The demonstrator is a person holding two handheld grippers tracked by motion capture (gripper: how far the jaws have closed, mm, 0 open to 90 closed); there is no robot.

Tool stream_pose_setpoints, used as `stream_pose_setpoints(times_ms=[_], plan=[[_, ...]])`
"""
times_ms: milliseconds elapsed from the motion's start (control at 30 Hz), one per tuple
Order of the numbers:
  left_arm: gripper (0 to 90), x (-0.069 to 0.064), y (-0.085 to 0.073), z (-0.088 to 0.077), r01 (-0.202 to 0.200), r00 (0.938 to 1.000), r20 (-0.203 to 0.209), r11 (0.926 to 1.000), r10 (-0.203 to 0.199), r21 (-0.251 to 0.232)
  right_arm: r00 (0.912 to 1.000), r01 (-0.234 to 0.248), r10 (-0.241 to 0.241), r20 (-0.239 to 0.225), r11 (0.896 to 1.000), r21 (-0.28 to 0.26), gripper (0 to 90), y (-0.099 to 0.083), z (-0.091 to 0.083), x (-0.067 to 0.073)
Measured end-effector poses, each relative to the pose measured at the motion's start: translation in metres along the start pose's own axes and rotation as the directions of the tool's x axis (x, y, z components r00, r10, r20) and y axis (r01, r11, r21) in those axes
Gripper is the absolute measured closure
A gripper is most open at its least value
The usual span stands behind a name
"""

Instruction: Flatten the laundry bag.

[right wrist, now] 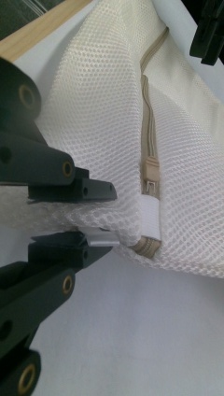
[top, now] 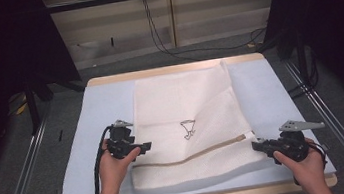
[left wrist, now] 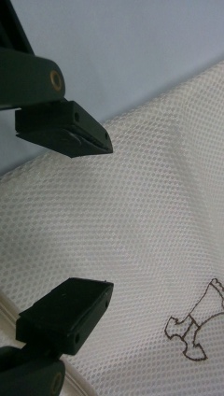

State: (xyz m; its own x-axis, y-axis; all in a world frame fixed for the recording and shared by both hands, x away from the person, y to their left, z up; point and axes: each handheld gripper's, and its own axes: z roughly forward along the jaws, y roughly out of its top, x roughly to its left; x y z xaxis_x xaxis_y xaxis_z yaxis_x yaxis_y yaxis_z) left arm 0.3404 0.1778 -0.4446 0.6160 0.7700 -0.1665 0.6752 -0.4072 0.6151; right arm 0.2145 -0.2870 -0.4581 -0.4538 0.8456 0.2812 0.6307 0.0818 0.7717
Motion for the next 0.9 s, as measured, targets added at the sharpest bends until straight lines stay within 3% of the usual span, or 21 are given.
stream_pose_setpoints(times_ms=[100,300,567,700,900], plan=[[28.1,-0.001,0.001,0.002,0.014,0.9999,0.003,0.9999,-0.014,-0.004,0.9998,0.009,-0.008,0.018,1.000,-0.010,69.4,-0.001,-0.002,0.000],[28.0,0.001,0.002,0.001,-0.009,1.0000,0.001,0.9998,0.009,0.016,0.9979,0.051,-0.050,0.041,0.998,-0.023,53.9,0.002,-0.005,0.001],[27.8,0.002,0.000,0.003,0.000,0.9997,-0.025,1.0000,0.001,0.008,0.9969,0.057,-0.055,0.056,0.998,-0.025,51.5,0.006,0.005,-0.002],[28.5,0.009,-0.006,0.004,0.057,0.9940,-0.095,0.9982,-0.055,0.019,0.9960,0.053,-0.051,0.073,0.998,-0.029,52.4,0.011,0.014,-0.008],[31.5,0.010,-0.011,0.009,0.059,0.9946,-0.088,0.9971,-0.054,0.048,0.9951,0.051,-0.051,0.084,0.999,0.011,57.7,0.017,0.034,-0.015]])
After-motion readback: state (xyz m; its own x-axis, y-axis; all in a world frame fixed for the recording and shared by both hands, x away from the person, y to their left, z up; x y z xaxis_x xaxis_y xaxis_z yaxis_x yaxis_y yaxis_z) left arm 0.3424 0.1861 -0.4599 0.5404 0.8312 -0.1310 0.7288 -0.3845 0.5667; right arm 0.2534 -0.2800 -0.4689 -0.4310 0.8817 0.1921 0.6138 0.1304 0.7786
